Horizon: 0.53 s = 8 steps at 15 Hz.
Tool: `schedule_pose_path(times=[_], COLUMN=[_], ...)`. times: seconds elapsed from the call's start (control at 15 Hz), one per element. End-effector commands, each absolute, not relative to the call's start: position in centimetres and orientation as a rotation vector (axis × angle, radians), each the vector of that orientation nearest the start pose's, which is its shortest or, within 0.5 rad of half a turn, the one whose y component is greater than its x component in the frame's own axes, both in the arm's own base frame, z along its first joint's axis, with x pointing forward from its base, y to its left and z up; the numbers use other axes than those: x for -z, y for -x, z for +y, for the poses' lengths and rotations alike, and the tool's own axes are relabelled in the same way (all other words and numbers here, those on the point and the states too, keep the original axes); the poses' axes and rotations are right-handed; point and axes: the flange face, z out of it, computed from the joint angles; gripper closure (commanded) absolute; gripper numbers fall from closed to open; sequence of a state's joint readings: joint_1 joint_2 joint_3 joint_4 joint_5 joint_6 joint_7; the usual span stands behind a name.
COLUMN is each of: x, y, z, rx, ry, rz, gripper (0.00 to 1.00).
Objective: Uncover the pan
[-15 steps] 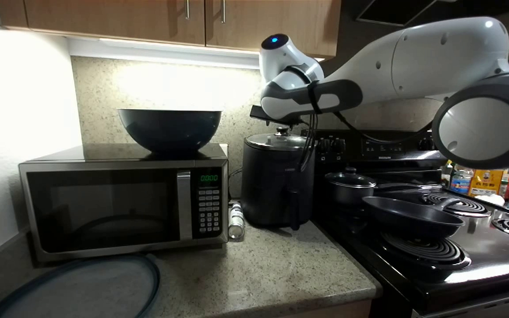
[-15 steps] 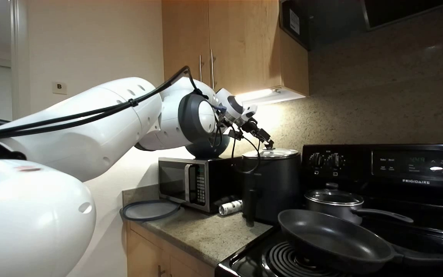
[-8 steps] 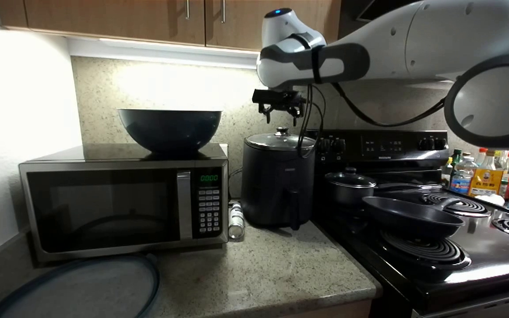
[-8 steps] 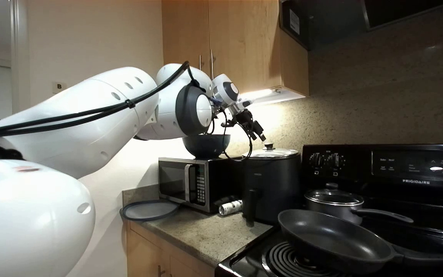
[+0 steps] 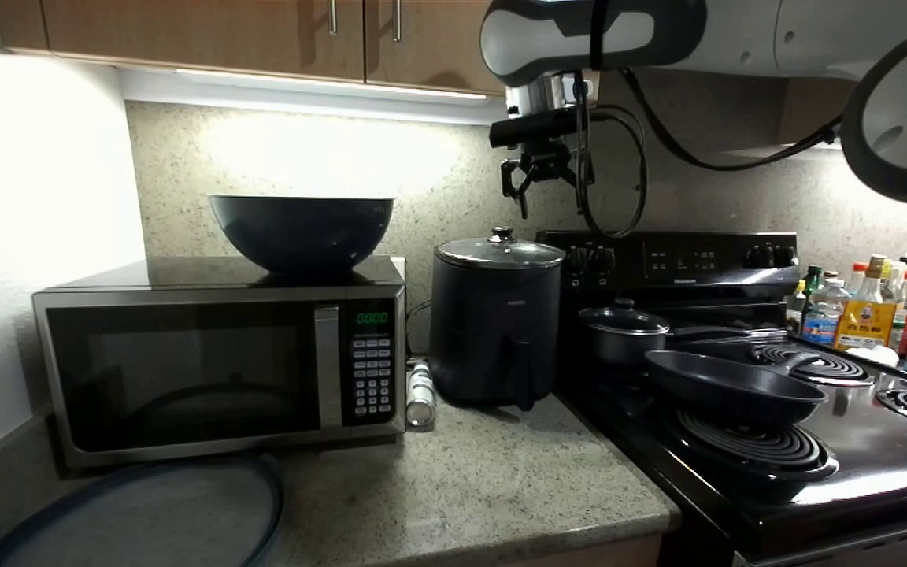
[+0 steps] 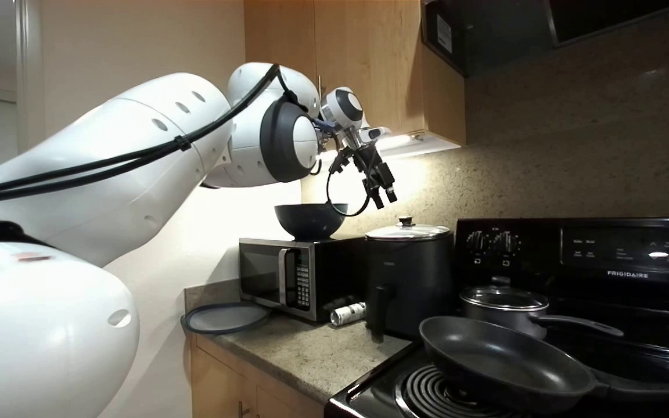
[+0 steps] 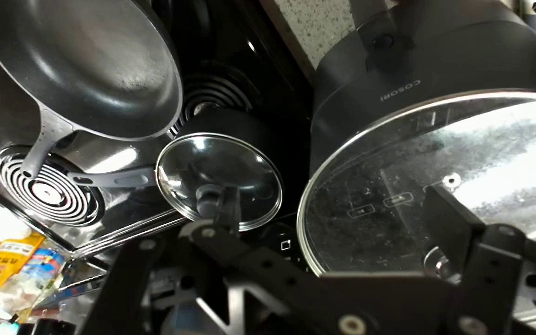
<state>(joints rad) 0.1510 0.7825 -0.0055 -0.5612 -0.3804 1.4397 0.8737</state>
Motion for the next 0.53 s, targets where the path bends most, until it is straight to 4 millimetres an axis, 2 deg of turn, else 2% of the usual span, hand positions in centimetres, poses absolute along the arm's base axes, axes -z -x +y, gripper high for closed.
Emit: schedule_pose_path(times=[0.0, 0.27, 0.47], x=[-57.6, -56.7, -53.9], y=[-73.2, -73.3, -72.8], z=[6.4, 6.7, 4.8], rx=[0.464, 0.438, 0.211], ry=[3.127, 3.153, 3.165], rz=[1.314, 1.3, 1.372], gripper=[0.0, 0.0, 0.0])
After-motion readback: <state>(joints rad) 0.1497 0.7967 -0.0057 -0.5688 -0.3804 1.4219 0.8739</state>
